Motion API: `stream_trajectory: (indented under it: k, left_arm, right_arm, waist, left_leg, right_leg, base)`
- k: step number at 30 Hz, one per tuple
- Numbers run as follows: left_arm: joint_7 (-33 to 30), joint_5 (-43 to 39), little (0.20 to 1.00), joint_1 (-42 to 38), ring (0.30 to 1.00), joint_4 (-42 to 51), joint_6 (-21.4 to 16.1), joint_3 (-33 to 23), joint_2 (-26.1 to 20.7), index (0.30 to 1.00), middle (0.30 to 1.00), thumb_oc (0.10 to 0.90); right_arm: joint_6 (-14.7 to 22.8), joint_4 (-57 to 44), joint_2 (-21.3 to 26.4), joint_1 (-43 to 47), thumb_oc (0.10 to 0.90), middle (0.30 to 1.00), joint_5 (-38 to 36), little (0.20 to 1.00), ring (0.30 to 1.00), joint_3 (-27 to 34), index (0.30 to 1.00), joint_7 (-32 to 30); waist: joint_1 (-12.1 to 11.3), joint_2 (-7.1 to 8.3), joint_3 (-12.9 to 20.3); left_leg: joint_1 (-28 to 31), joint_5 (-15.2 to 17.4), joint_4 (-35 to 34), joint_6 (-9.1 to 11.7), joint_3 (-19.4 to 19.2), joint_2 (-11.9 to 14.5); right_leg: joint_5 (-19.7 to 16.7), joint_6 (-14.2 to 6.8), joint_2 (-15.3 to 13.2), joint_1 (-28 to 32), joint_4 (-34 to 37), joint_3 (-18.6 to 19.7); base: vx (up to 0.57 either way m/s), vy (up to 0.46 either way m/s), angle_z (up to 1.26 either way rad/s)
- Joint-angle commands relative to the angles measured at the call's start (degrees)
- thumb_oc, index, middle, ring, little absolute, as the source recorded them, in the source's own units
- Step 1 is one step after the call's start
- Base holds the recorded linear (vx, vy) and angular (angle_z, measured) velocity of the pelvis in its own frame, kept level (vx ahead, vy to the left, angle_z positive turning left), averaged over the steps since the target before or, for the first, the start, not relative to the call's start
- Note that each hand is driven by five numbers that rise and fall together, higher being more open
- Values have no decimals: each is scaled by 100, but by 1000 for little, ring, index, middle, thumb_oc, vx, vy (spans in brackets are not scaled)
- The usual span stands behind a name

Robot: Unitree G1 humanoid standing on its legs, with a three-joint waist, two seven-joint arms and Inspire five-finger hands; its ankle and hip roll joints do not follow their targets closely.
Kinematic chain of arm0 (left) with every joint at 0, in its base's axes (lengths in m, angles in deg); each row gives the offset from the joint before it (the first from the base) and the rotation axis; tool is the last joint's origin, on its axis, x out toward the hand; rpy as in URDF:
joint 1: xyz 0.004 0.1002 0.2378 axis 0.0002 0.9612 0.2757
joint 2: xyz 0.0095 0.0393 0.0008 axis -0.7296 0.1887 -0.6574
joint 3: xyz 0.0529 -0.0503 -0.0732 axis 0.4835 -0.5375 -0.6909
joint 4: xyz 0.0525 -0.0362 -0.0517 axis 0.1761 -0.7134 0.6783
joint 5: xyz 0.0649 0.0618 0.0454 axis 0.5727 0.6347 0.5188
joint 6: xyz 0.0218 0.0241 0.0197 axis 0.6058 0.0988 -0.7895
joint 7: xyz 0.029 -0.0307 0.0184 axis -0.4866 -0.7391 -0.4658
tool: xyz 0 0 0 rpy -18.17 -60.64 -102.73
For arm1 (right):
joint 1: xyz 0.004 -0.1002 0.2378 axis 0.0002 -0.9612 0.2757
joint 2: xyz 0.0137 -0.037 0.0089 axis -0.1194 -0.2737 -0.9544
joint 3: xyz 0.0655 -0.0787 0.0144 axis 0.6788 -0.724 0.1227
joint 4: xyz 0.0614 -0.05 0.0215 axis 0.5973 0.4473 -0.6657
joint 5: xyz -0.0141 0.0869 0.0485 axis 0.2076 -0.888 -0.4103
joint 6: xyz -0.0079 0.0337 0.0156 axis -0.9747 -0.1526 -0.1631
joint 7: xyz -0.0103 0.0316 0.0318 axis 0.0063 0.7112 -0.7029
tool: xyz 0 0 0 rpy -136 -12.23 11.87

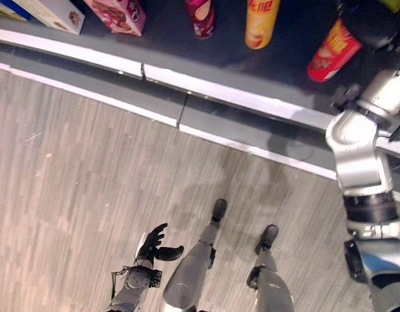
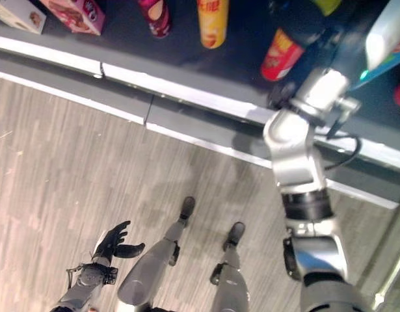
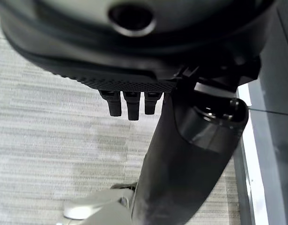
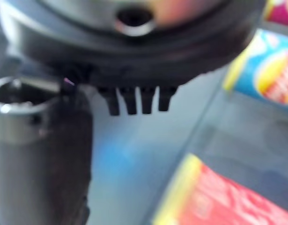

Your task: Put the goods on the table back onto the shelves and tidy them up.

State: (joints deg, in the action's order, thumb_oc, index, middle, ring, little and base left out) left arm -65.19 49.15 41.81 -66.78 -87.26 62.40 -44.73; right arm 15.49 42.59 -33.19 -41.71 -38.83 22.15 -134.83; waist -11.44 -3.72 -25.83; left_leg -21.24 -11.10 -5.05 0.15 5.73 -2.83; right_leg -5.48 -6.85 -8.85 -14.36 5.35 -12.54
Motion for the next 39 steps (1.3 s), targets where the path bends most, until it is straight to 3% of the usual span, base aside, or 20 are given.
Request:
stream_trajectory:
  k: [1, 2, 3, 9, 11, 15, 17, 20, 21, 23, 24, 25, 26, 27, 28, 29, 32, 33, 34, 39]
  left_arm:
    - [-169, 241, 900, 219, 900, -383, 163, -61, -190, 900, 900, 800]
    - [-164, 283, 900, 235, 900, -415, 182, -108, -191, 900, 900, 800]
    - [-75, 369, 900, 249, 900, -519, 252, -272, -212, 900, 900, 800]
    - [237, 446, 900, 358, 900, -893, 339, -866, -402, 900, 900, 800]
    - [280, 391, 900, 373, 900, -1047, 325, -1062, -444, 900, 900, 800]
    - [359, 354, 900, 485, 900, -1040, 302, -1223, -437, 900, 900, 800]
    - [294, 185, 900, 445, 900, -1064, 254, -1397, -315, 900, 900, 800]
    - [321, 219, 900, 520, 900, -838, 232, -1353, -275, 900, 900, 800]
    - [417, 123, 900, 598, 900, -682, 243, -1330, -241, 900, 900, 800]
    - [502, 178, 900, 627, 900, -598, 285, -1284, -190, 900, 900, 800]
    - [521, 179, 900, 631, 900, -584, 294, -1288, -176, 900, 900, 800]
    - [518, 184, 900, 624, 900, -630, 278, -1266, -121, 900, 900, 800]
    - [537, 172, 900, 630, 900, -619, 248, -1251, -100, 900, 900, 800]
    - [537, 171, 900, 629, 900, -620, 246, -1253, -99, 900, 900, 800]
    - [556, 147, 900, 651, 900, -606, 223, -1213, -35, 900, 900, 800]
    - [577, 158, 900, 646, 900, -623, 229, -1174, -11, 900, 900, 800]
    - [653, 229, 900, 645, 900, -682, 234, -1070, 9, 900, 900, 800]
    - [653, 231, 900, 641, 900, -688, 230, -1075, 15, 900, 900, 800]
    - [663, 268, 900, 664, 900, -785, 249, -1034, 23, 900, 900, 800]
    - [660, 332, 900, 693, 900, -1190, 282, -1086, 60, 900, 900, 800]
  right_arm:
    - [844, -591, 1, -437, 800, 900, -97, 900, 900, 279, 900, 439]
    - [1030, -701, -143, -772, 800, 900, -427, 900, 900, 275, 900, 719]
    - [1368, -799, -192, -1465, 800, 900, -1265, 900, 900, 308, 900, 1489]
    - [1836, -848, -279, -3025, 800, 900, -2926, 900, 900, 745, 900, 2894]
    - [1938, -899, -385, -3266, 800, 900, -3265, 900, 900, 861, 900, 3083]
    - [2035, -977, -579, -3489, 800, 900, -3703, 900, 900, 1157, 900, 3238]
    - [1920, -1074, -570, -3589, 800, 900, -3013, 900, 900, 1870, 900, 2548]
    - [1609, -900, -98, -3631, 800, 900, -2378, 900, 900, 2338, 900, 2131]
    - [1600, -886, 208, -3684, 800, 900, -2389, 900, 900, 2513, 900, 2086]
    - [1600, -873, 447, -3735, 800, 900, -2309, 900, 900, 2671, 900, 2032]
    - [1588, -889, 490, -3760, 800, 900, -2320, 900, 900, 2703, 900, 2044]
    - [1580, -888, 551, -3676, 800, 900, -2296, 900, 900, 2634, 900, 2031]
    - [1585, -913, 592, -3612, 800, 900, -2305, 900, 900, 2538, 900, 2084]
    - [1585, -910, 593, -3608, 800, 900, -2305, 900, 900, 2535, 900, 2084]
    - [1602, -878, 697, -3469, 800, 900, -2355, 900, 900, 2411, 900, 2162]
    - [1603, -834, 731, -3415, 800, 900, -2405, 900, 900, 2362, 900, 2215]
    - [1605, -699, 804, -3268, 800, 900, -2495, 900, 900, 2234, 900, 2302]
    - [1611, -681, 814, -3251, 800, 900, -2497, 900, 900, 2222, 900, 2299]
    - [1610, -588, 820, -3116, 800, 900, -2582, 900, 900, 2071, 900, 2339]
    - [1577, -447, 860, -2953, 800, 900, -2739, 900, 900, 1744, 900, 2636]
  waist:
    - [8, 252, 547]
    - [90, 303, 585]
    - [290, 437, 698]
    - [849, 678, 859]
    - [941, 697, 871]
    - [993, 708, 1049]
    - [988, 725, 1338]
    - [1059, 758, 1582]
    - [1226, 664, 1650]
    - [1334, 559, 1687]
    - [1363, 538, 1690]
    - [1336, 538, 1628]
    - [1253, 570, 1603]
    - [1267, 574, 1607]
    - [1096, 674, 1555]
    - [1072, 664, 1561]
    - [941, 608, 1574]
    - [941, 615, 1595]
    - [846, 569, 1572]
    - [821, 486, 1652]
  left_leg:
    - [172, 621, 12, 274, -24, 117]
    - [235, 643, 5, 265, -70, 121]
    - [370, 707, 5, 245, -192, 137]
    - [964, 936, 5, 109, -688, 218]
    - [1202, 1042, 5, 100, -1006, 368]
    - [1539, 1112, 5, 209, -1595, 687]
    - [1896, 1179, 5, 442, -2253, 1069]
    - [2132, 924, 66, 785, -2586, 1630]
    - [2273, 754, 223, 918, -2672, 2021]
    - [2283, 573, 706, 1068, -2699, 2458]
    - [2270, 506, 884, 1062, -2714, 2515]
    - [2117, 387, 1361, 901, -2599, 2418]
    - [1953, 613, 1509, 754, -2199, 2120]
    - [1919, 646, 1559, 740, -2182, 2112]
    - [1609, 1281, 1601, 497, -1446, 1396]
    - [1608, 1379, 1439, 436, -1284, 1151]
    - [1323, 1208, 1103, 315, -1060, 528]
    - [1310, 1201, 1088, 305, -1070, 513]
    - [1119, 1071, 955, 282, -895, 230]
    - [1506, 921, 405, 184, -988, 182]
  right_leg:
    - [-57, -528, -464, 310, -35, -53]
    - [-89, -535, -472, 330, -35, -29]
    - [-147, -560, -492, 383, -51, 24]
    - [-288, -602, -468, 455, -366, 313]
    - [-387, -654, -523, 450, -497, 242]
    - [-743, -676, -883, 563, -411, -400]
    - [-1006, -805, -1237, 797, -105, -935]
    - [-346, -699, -815, 939, -63, -863]
    - [-36, -435, -388, 1086, -97, -746]
    - [356, -248, 69, 1329, -57, -662]
    - [423, -162, 172, 1389, -52, -653]
    - [431, 0, 268, 1392, -41, -613]
    - [469, 52, 301, 1386, -35, -474]
    - [474, 43, 285, 1381, -38, -484]
    - [485, 63, 304, 1446, -35, -255]
    - [469, 55, 346, 1463, -35, -181]
    - [396, 46, 427, 1428, -35, -54]
    - [400, 37, 412, 1405, -35, -44]
    - [363, 33, 523, 1415, -35, 75]
    - [424, 19, 686, 1534, -37, 284]
  base:
    - [18, 104, -24]
    - [54, 121, -21]
    - [68, 116, -24]
    - [44, 98, -41]
    - [1, 29, -89]
    - [23, -78, -174]
    - [79, -564, -141]
    - [126, -668, -147]
    - [136, -683, -104]
    - [187, -582, -27]
    - [109, -466, -16]
    - [7, -290, -28]
    - [-17, -202, -22]
    - [77, -168, -54]
    - [103, -131, -82]
    - [128, -137, -67]
    - [59, -20, -55]
    - [70, -16, -36]
    - [58, -7, -15]
    - [117, 72, -56]
